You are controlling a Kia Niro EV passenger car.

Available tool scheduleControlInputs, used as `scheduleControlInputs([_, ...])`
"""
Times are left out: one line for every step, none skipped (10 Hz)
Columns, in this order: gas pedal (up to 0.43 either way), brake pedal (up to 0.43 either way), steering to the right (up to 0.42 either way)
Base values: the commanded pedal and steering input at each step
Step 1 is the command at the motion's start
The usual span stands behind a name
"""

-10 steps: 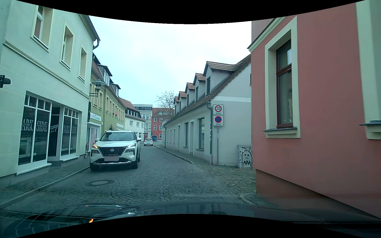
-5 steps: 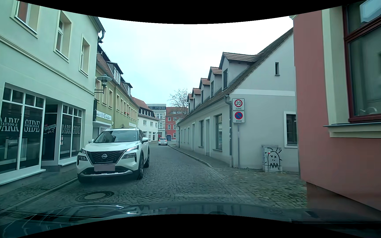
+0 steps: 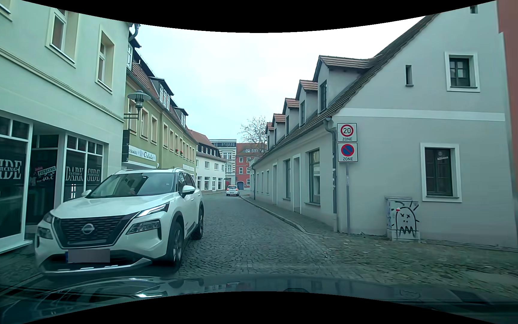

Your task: Follow the waypoints while adhering to traffic rules and regulations

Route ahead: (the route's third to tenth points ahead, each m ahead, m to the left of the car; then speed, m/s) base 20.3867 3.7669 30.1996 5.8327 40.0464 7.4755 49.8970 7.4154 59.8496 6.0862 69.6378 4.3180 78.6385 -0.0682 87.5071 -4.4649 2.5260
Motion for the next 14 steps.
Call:
scheduleControlInputs([0.0, 0.14, -0.036])
scheduleControlInputs([0.0, 0.165, -0.016])
scheduleControlInputs([0.0, 0.213, 0.012])
scheduleControlInputs([0.0, 0.226, 0.026])
scheduleControlInputs([0.0, 0.226, 0.03])
scheduleControlInputs([0.0, 0.226, 0.03])
scheduleControlInputs([0.0, 0.226, 0.025])
scheduleControlInputs([0.0, 0.22, 0.021])
scheduleControlInputs([0.0, 0.189, 0.02])
scheduleControlInputs([0.0, 0.183, 0.023])
scheduleControlInputs([0.0, 0.171, 0.038])
scheduleControlInputs([0.0, 0.152, 0.056])
scheduleControlInputs([0.0, 0.091, 0.069])
scheduleControlInputs([0.0, 0.0, 0.069])
